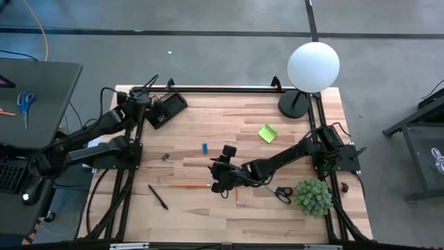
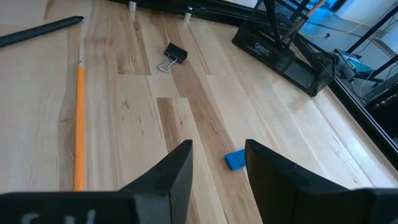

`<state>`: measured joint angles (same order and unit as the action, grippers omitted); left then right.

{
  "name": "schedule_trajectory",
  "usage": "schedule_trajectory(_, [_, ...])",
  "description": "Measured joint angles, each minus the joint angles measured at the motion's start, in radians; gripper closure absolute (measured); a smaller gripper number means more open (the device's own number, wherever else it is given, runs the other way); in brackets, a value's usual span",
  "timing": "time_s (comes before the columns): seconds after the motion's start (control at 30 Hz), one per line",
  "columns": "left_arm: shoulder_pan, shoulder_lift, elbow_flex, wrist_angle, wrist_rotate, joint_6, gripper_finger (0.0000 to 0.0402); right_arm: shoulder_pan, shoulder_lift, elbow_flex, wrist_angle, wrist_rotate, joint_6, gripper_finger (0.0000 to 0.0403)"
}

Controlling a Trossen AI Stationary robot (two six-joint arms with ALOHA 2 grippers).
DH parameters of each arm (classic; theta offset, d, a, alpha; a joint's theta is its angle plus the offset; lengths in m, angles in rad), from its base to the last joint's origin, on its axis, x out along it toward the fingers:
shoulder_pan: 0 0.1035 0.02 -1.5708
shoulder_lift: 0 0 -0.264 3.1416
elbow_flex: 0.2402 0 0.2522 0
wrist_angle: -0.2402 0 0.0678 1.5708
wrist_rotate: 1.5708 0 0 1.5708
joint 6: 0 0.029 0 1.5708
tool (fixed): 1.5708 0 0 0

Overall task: Pick and place office supplies into organizer
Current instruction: Put the blue eraser into the bottom left section of the desk organizer

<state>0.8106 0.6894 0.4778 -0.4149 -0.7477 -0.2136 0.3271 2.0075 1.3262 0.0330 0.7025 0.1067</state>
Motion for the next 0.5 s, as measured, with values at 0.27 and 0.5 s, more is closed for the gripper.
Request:
schedule_trajectory(0.27, [-0.001,-0.117,0.073,0.021,0.233,0.008,0.0396,-0.002,0.000,0.000,0.000,0.000,-0.001,0.0265])
schedule_trajectory(0.5, [-0.001,-0.155,0.059,0.168,0.643,0.142,0.0400,-0.002,0.000,0.000,0.000,0.000,0.000,0.0265])
